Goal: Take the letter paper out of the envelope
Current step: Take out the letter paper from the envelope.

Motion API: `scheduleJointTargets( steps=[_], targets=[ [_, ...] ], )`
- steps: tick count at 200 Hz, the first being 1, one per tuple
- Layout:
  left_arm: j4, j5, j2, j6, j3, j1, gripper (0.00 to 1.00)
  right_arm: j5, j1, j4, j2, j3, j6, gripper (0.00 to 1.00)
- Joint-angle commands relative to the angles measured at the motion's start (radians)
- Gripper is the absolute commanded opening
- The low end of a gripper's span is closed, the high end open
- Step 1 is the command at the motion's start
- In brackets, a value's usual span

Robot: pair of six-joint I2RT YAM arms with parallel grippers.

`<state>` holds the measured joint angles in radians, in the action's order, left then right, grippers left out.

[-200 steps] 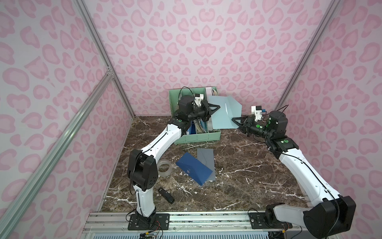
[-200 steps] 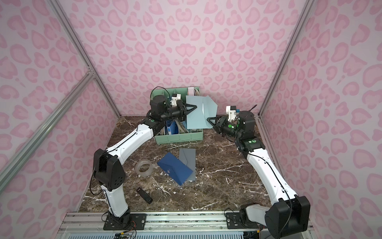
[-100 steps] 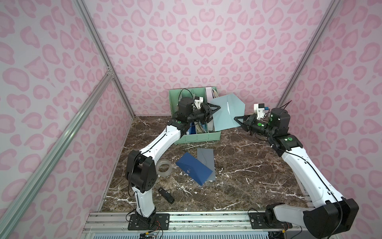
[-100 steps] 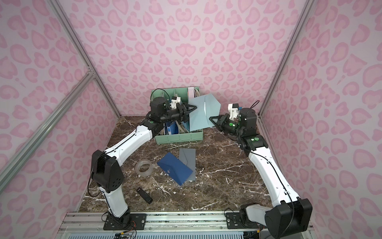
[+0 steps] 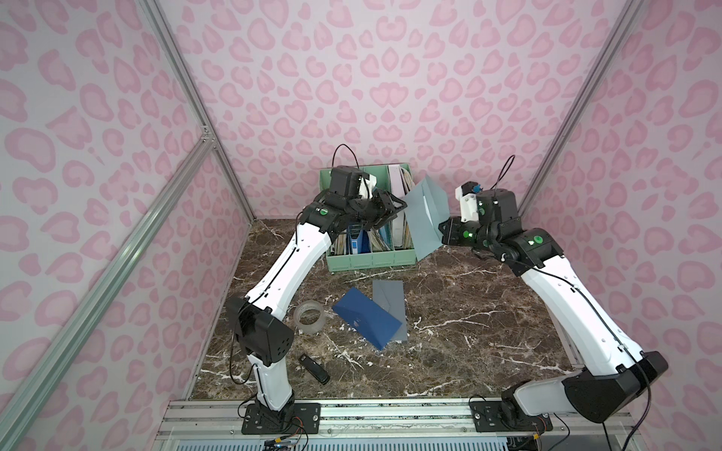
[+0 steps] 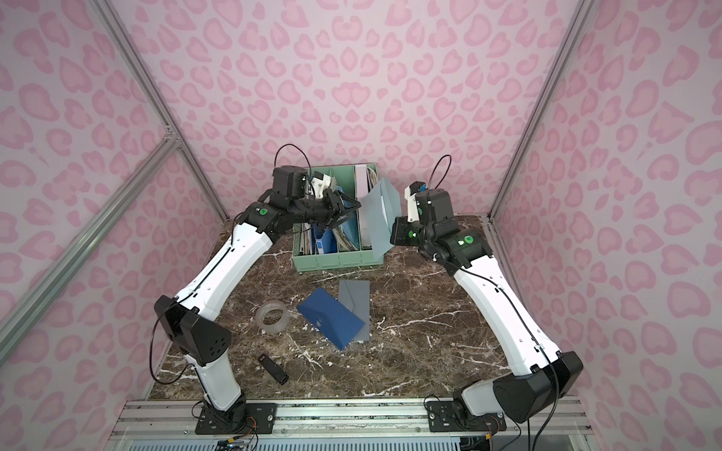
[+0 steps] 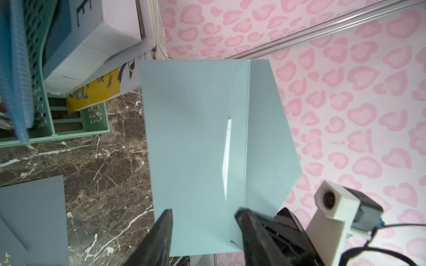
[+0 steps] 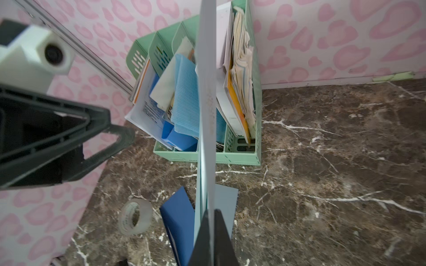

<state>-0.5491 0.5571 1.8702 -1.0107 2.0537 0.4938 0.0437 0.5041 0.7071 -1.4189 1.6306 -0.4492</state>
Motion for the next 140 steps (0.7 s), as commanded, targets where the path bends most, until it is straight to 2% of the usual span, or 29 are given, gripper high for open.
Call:
scheduleJointTargets(
  steps=[1, 32, 68, 102, 125, 140],
  targets=[
    [-0.039, 0.061, 0.053, -0.059, 0.065, 0.027, 0.48, -0.171, 0.048, -0.005, 0.005, -0.025, 0.113, 0.00],
    [0.007, 0.063, 0.099, -0.120, 0.117, 0.037, 0.47, -0.202, 0.108, -0.036, -0.010, -0.038, 0.147, 0.00],
    [-0.069, 0.063, 0.147, -0.125, 0.195, 0.047, 0.37, -0.220, 0.156, -0.069, -0.005, -0.050, 0.218, 0.00],
    [-0.156, 0.027, 0.167, -0.073, 0.243, 0.057, 0.28, -0.212, 0.166, -0.118, 0.025, -0.078, 0.244, 0.00],
    [-0.213, -0.002, 0.179, -0.034, 0.280, 0.060, 0.27, -0.207, 0.187, -0.138, 0.035, -0.084, 0.285, 0.00],
    [-0.310, -0.024, 0.211, 0.000, 0.357, 0.059, 0.27, -0.226, 0.198, -0.148, 0.043, -0.093, 0.316, 0.00]
  ],
)
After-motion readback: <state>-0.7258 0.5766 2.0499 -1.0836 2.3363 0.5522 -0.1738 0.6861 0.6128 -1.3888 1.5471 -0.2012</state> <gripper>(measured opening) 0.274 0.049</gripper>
